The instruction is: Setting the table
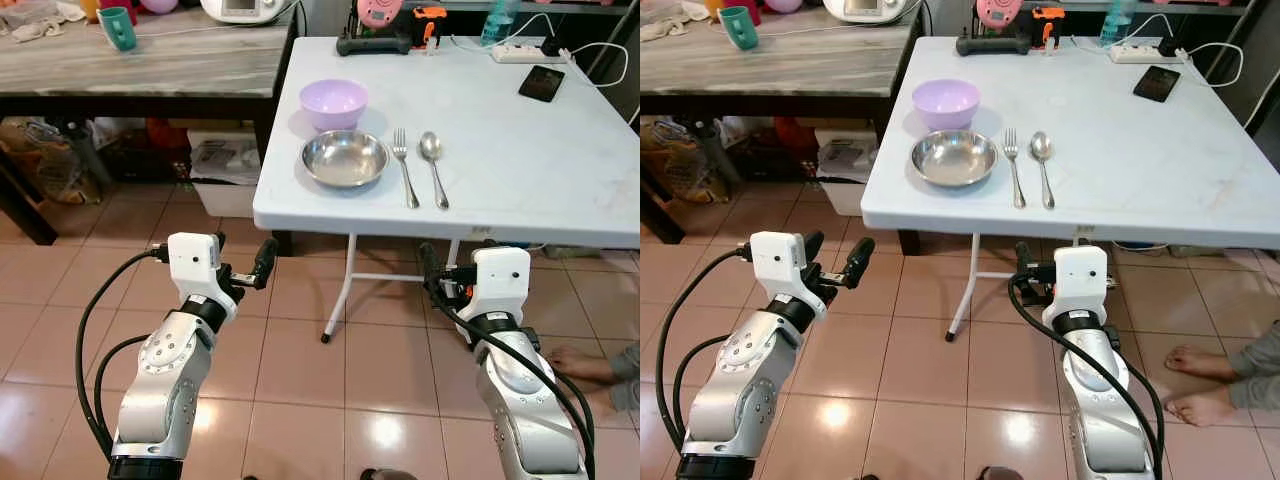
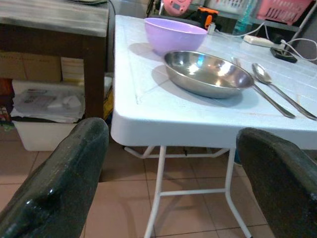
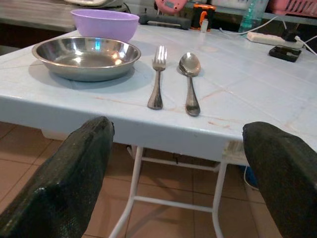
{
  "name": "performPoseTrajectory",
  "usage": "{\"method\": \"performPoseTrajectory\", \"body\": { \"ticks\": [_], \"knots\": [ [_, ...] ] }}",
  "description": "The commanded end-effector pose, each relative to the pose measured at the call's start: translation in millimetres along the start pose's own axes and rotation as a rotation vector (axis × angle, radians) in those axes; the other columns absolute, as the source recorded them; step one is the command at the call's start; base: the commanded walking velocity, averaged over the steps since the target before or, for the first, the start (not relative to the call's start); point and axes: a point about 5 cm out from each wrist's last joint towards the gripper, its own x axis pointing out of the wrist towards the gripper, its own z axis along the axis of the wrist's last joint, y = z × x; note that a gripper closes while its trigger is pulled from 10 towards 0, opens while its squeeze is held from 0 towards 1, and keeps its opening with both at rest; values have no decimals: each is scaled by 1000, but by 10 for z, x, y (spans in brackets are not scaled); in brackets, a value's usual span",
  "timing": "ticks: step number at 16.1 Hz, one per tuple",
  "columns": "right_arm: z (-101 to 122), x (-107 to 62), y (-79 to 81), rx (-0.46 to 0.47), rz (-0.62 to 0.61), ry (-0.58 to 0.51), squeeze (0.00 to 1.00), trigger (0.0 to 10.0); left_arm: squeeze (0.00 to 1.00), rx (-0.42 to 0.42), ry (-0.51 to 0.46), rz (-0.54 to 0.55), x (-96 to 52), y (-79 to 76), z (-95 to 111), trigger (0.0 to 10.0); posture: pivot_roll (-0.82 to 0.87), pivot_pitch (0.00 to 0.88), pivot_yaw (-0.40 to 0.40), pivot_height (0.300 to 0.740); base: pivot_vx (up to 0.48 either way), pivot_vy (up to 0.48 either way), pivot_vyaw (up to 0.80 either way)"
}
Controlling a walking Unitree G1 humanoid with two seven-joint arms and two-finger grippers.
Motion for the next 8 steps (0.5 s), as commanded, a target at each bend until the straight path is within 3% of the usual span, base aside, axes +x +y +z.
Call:
{"method": "performPoseTrajectory", "body": {
  "ticks": [1,8],
  "knots": [
    [66,3,23,-1,18,-30,0,10000,0,9,-10,-3,-17,14,33,10000,-206,146,25,740,424,0,0],
    [86,-1,53,-20,39,-41,0,10000,0,9,-3,-5,-25,10,21,10000,-208,145,24,740,425,0,0]
  ]
}}
